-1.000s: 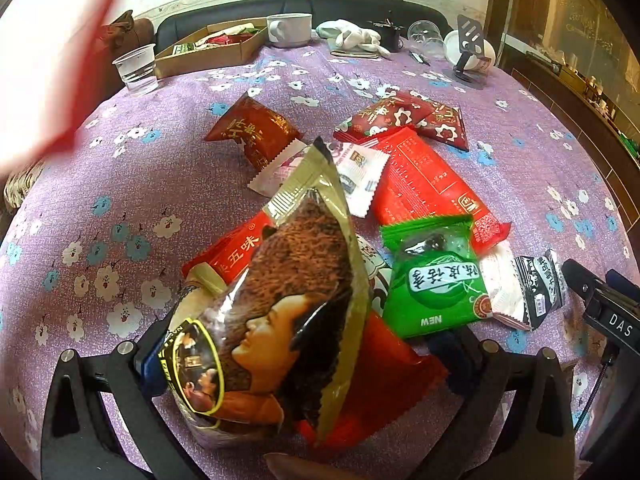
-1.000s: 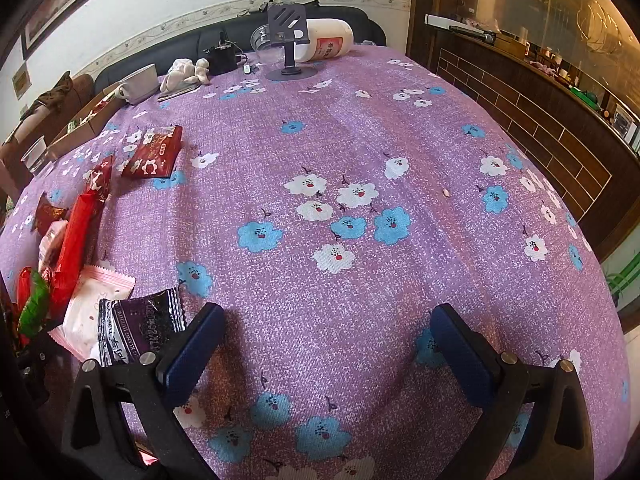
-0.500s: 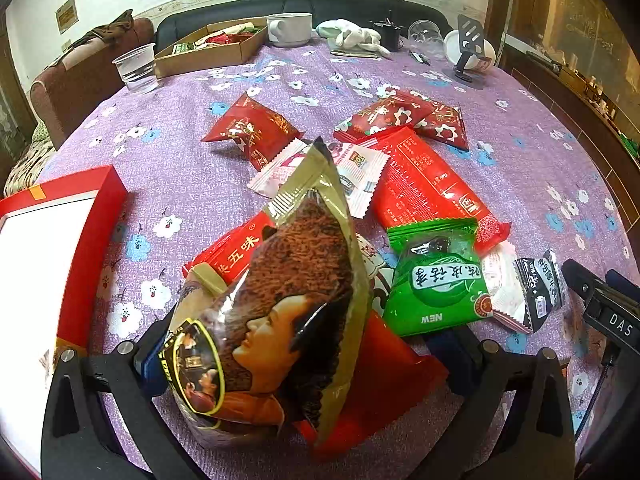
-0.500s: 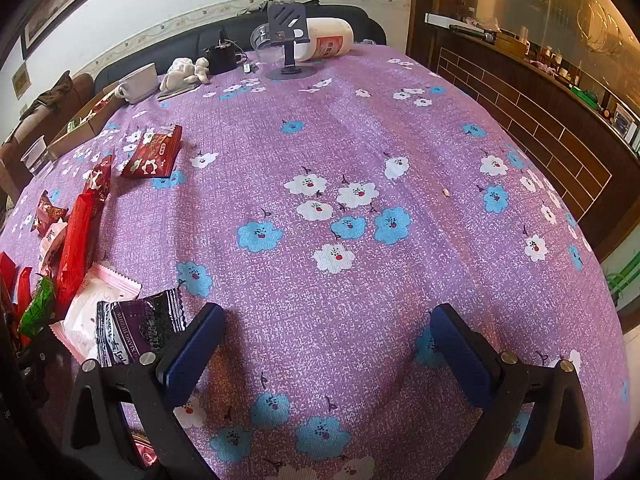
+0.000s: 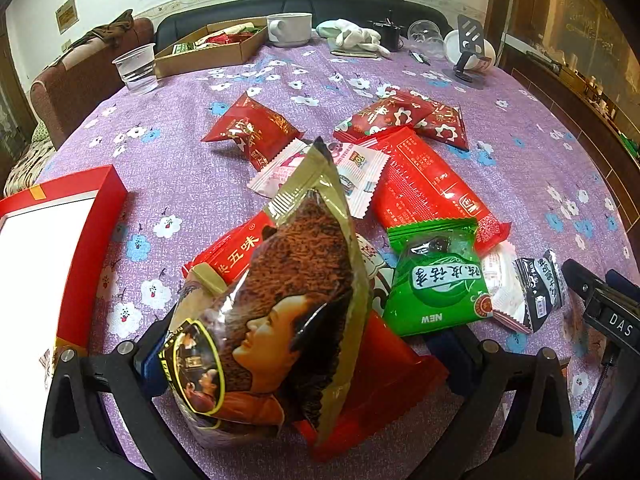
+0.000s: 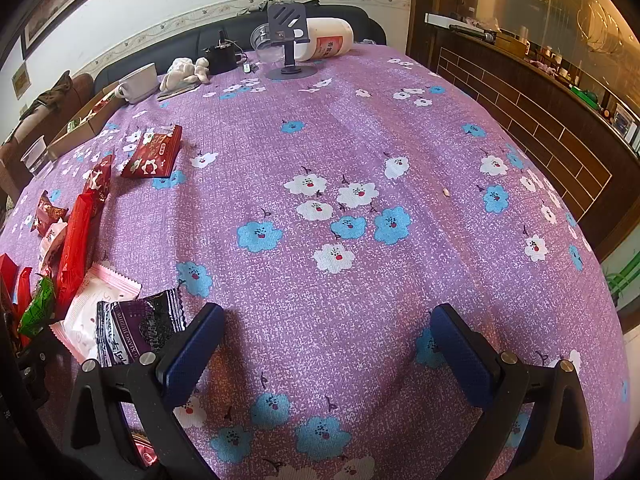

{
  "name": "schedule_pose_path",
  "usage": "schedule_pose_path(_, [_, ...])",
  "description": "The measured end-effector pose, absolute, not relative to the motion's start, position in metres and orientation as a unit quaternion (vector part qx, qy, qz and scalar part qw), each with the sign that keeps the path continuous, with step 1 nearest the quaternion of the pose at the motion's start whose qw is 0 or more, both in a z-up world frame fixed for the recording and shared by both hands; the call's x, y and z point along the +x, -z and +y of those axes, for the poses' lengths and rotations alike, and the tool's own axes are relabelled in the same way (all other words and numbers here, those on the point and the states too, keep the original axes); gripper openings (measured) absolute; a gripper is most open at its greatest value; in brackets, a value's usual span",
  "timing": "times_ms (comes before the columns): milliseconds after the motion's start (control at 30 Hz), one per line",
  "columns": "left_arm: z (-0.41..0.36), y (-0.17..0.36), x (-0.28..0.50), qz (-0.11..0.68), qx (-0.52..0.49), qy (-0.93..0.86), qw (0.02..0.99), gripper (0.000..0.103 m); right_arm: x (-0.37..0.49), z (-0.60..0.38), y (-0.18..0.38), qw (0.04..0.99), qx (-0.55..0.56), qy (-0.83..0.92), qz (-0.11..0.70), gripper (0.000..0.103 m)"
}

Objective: Organize snacks
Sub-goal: 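Grasp the dark red chocolate packet with right gripper while left gripper grasps brown coffee bag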

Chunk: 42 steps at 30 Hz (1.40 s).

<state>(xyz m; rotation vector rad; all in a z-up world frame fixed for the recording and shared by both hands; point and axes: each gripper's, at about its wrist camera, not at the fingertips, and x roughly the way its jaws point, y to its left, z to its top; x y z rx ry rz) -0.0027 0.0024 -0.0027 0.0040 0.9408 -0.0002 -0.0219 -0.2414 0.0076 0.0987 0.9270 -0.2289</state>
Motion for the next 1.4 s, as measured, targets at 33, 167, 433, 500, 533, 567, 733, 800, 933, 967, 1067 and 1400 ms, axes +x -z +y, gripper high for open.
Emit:
schedule_pose_path(33, [0.003,0.003,-0.003,0.453,0.002,0.0,0.891,0.103,-0.022,-0.241,-0.008,0.887,0.047,0.11,0.446,0.103])
schedule_pose_path(167, [0.003,0.002,-0.003,0.469,0.01,0.017,0.883,0.103,-0.022,-0.241,-0.008,0.886,0.051,0.115,0.447,0.103])
schedule_pose_path(433, [0.027,-0.039,-0.053,0.418,0.034,0.062,0.905,0.103,-0.056,-0.252,-0.018,0.879,0.097,0.069,0.461,0.103])
schedule_pose_path(500, [0.036,-0.053,-0.073,0.385,0.066,0.055,0.919,0.103,-0.076,-0.254,-0.028,0.887,0.119,0.055,0.444,0.103])
schedule_pose_path(533, [0.042,-0.058,-0.081,0.373,0.083,0.05,0.923,0.103,-0.085,-0.252,-0.034,0.889,0.121,0.045,0.438,0.103])
schedule_pose_path(567, [0.05,-0.062,-0.087,0.365,0.096,0.043,0.925,0.103,-0.095,-0.247,-0.04,0.893,0.118,0.03,0.433,0.103])
schedule_pose_path(733, [0.083,-0.066,-0.099,0.355,0.123,0.024,0.927,0.103,-0.116,-0.205,-0.048,0.895,0.072,-0.028,0.439,0.103])
schedule_pose_path(800, [0.093,-0.065,-0.102,0.359,0.122,0.021,0.925,0.103,-0.116,-0.191,-0.041,0.888,0.059,-0.024,0.455,0.102])
schedule_pose_path(933, [0.1,-0.063,-0.103,0.366,0.118,0.023,0.923,0.103,-0.106,-0.173,-0.025,0.875,0.061,-0.022,0.479,0.094])
schedule_pose_path(967, [0.1,-0.063,-0.102,0.367,0.116,0.027,0.923,0.103,-0.101,-0.171,-0.021,0.873,0.058,-0.01,0.483,0.093])
schedule_pose_path(1067, [0.095,-0.064,-0.097,0.372,0.113,0.041,0.921,0.103,-0.1,-0.165,-0.012,0.868,0.044,0.009,0.495,0.086])
schedule_pose_path(1400, [0.048,-0.054,-0.072,0.391,0.156,0.072,0.904,0.103,-0.109,-0.173,-0.015,0.884,0.018,0.017,0.467,0.037])
